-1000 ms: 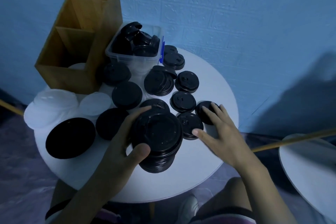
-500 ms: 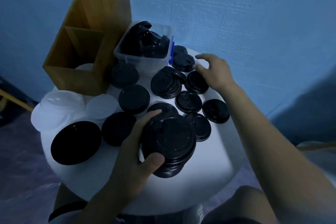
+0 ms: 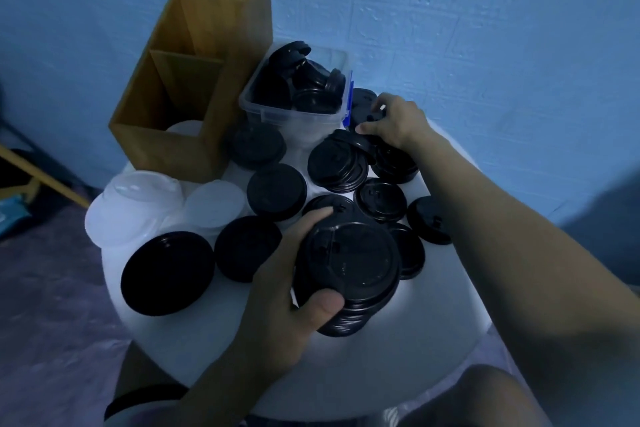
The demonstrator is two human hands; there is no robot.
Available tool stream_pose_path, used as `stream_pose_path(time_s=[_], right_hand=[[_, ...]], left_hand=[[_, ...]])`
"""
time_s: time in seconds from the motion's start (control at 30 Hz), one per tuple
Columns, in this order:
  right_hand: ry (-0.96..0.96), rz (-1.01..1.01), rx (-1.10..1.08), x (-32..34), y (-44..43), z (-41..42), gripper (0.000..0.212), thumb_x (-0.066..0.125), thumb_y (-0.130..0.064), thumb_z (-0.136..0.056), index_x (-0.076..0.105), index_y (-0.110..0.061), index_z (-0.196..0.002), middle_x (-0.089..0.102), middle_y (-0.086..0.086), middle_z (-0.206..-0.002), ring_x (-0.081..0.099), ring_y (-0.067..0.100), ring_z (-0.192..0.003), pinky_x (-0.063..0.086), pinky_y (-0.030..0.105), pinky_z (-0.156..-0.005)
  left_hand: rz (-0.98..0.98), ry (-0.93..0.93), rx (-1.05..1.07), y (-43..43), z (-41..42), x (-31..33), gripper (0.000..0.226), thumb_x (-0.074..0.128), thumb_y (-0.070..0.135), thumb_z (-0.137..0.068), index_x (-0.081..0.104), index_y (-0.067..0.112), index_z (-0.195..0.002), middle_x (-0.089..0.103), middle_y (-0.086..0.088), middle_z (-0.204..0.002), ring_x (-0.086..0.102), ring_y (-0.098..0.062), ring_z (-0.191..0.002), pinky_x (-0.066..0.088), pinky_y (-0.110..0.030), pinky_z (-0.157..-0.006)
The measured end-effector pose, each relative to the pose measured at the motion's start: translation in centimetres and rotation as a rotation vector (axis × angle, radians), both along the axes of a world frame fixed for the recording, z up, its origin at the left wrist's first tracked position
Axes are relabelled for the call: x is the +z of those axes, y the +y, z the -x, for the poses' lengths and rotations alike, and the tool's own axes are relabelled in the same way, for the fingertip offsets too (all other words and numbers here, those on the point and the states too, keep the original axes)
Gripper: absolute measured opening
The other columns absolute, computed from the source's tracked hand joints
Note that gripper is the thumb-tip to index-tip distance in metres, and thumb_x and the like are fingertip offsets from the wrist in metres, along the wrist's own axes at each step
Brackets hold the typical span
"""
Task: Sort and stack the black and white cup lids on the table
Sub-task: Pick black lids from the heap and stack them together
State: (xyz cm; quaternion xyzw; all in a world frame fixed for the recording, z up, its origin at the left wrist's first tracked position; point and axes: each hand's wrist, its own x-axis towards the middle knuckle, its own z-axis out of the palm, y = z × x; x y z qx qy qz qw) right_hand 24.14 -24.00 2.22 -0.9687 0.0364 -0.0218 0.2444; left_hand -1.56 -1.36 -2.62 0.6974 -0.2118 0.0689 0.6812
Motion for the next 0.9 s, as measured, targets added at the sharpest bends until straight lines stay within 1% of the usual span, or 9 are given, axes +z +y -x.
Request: stream_pose_path(time_s=[0.1,0.2,0.3,0.4,0.47,0.53,0.6,0.73,0.9], right_hand=[[-0.098,-0.118,-0.018,0.8,-0.6,0.4,0.049,0.081,-0.044,-0.081,0.06,-0.022,-0.119,0.065,0.002,-0.113,0.06,0.028,-0.108,0.043,0.032,-0.084],[-0.181,-0.211,-0.002,2.2,-1.8,1.8,0.046,0.081,-0.04,-0.083,0.06,-0.02,-0.118,0.064,0.001,-0.11,0.063,0.028,-0.107,0.05,0.04,-0.094],[-0.235,-0.396,-0.001,4.5,-2.8,5.0,0.038,0.08,-0.038,-0.084,0.061,-0.022,-0.113,0.068,0.007,-0.114,0.066,0.027,-0.102,0.054,0.044,-0.096],[-0.184,-0.571,0.141,7.4,-1.9,11.6,0.035,0.08,-0.024,-0.088,0.063,-0.017,-0.118,0.068,0.013,-0.125,0.07,0.014,-0.094,0.058,0.027,-0.087],[-0.089,-0.582,0.314,8.5,-0.6,17.3,0.042,0.083,-0.021,-0.081,0.065,-0.022,-0.119,0.069,0.007,-0.123,0.07,0.007,-0.096,0.054,0.018,-0.087],[0.022,-0.584,0.454,8.5,0.6,22.0,0.047,0.085,-0.021,-0.078,0.067,-0.028,-0.121,0.073,-0.004,-0.118,0.07,0.008,-0.105,0.053,0.017,-0.091],[0.08,-0.568,0.529,7.6,1.4,25.0,0.053,0.086,-0.021,-0.078,0.066,-0.029,-0.127,0.071,-0.009,-0.123,0.067,0.008,-0.115,0.051,0.018,-0.096],[0.031,-0.459,0.548,5.7,2.3,26.8,0.06,0.083,-0.033,-0.077,0.063,-0.038,-0.133,0.054,-0.027,-0.141,0.049,-0.004,-0.135,0.036,0.008,-0.106],[0.04,-0.376,0.542,6.2,2.6,27.2,0.061,0.077,-0.04,-0.077,0.059,-0.047,-0.134,0.043,-0.04,-0.145,0.038,-0.018,-0.135,0.027,-0.002,-0.102]], left_hand=[[0.011,0.005,-0.01,0.0,0.1,0.3,0.075,0.054,0.075,-0.089,0.044,0.032,-0.149,0.065,0.002,-0.136,0.062,-0.023,-0.126,0.05,-0.03,-0.101],[-0.015,-0.008,0.002,0.1,-0.1,0.1,0.081,0.052,0.076,-0.09,0.044,0.022,-0.15,0.062,0.0,-0.139,0.06,-0.026,-0.128,0.05,-0.037,-0.103],[-0.039,-0.019,-0.009,0.2,-0.1,0.2,0.081,0.051,0.074,-0.091,0.042,0.02,-0.15,0.06,0.003,-0.14,0.059,-0.024,-0.13,0.048,-0.036,-0.105],[-0.034,0.003,-0.029,0.2,0.0,0.4,0.083,0.052,0.074,-0.091,0.04,0.016,-0.15,0.06,0.001,-0.14,0.059,-0.026,-0.13,0.049,-0.04,-0.105],[-0.027,0.032,-0.035,0.2,0.1,0.4,0.084,0.054,0.073,-0.09,0.039,0.015,-0.15,0.06,-0.003,-0.14,0.059,-0.028,-0.13,0.05,-0.044,-0.105],[-0.027,0.055,-0.04,0.2,0.1,0.6,0.083,0.055,0.071,-0.091,0.038,0.017,-0.151,0.06,-0.006,-0.139,0.059,-0.028,-0.13,0.05,-0.045,-0.105],[-0.024,0.069,-0.05,0.2,0.2,0.7,0.082,0.057,0.069,-0.091,0.037,0.018,-0.152,0.06,-0.005,-0.14,0.058,-0.026,-0.131,0.05,-0.045,-0.105],[-0.042,0.063,-0.056,0.4,0.2,0.7,0.09,0.058,0.072,-0.088,0.036,0.015,-0.154,0.056,-0.001,-0.147,0.052,-0.025,-0.138,0.045,-0.051,-0.11],[-0.052,0.089,-0.092,0.7,0.5,1.0,0.094,0.059,0.075,-0.085,0.034,0.017,-0.155,0.053,0.003,-0.149,0.05,-0.021,-0.14,0.044,-0.043,-0.112]])
